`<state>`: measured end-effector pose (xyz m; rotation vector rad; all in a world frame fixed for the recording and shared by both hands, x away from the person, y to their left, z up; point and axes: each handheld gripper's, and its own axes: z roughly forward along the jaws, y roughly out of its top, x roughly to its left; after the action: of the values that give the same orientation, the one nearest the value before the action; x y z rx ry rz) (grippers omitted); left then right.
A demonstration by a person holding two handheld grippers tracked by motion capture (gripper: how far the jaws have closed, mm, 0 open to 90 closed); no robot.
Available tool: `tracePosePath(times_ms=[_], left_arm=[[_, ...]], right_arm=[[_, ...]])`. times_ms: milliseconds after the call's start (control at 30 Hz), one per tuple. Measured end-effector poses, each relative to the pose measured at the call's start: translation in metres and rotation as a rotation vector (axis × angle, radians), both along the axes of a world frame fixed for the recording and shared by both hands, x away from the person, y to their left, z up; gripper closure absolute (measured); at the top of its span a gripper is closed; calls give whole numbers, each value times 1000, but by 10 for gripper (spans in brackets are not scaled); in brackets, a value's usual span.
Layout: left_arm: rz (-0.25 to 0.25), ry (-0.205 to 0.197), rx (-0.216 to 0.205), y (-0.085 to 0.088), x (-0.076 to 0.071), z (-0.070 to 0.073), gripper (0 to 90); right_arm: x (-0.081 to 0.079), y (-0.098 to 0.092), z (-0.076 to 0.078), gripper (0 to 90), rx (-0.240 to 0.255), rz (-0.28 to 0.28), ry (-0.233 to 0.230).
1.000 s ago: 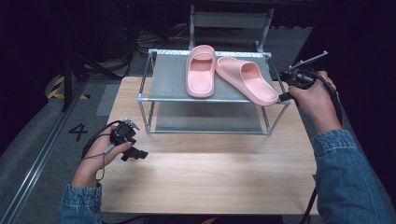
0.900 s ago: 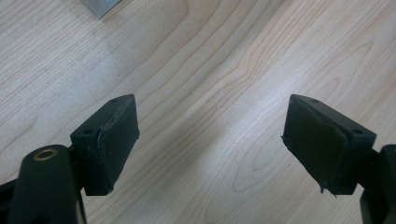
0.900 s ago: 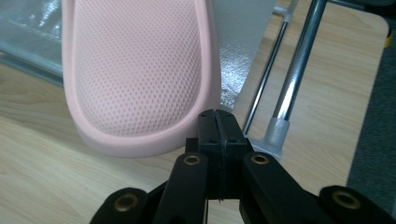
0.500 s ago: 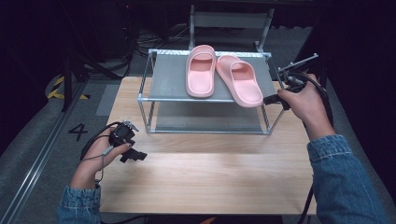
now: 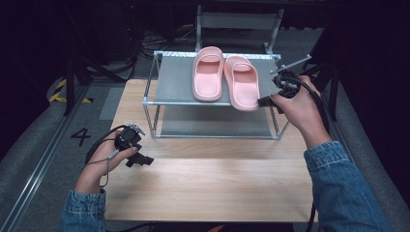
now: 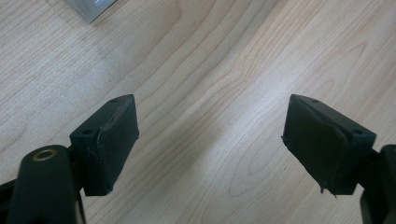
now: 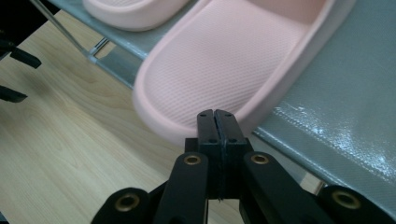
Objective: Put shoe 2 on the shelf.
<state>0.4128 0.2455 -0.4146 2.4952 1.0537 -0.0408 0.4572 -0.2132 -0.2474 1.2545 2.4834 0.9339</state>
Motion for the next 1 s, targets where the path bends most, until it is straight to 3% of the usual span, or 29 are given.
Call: tracePosePath(times_ms=[167,300,567,1000], left_arm=[[-1,-1,10,0,-1,0,189],[1,-4,10,0,-3,1,189],[10,0,17,4,-7,-1,190],[32,6,13,14,-15,-3,190]], right_arm=[[-17,11,0,900,-20,61,26],[-20,19,-7,900,-46,86,32],[-10,35,-12,900,-75,107,-52],[11,51,-15,900,-91,108,-70]])
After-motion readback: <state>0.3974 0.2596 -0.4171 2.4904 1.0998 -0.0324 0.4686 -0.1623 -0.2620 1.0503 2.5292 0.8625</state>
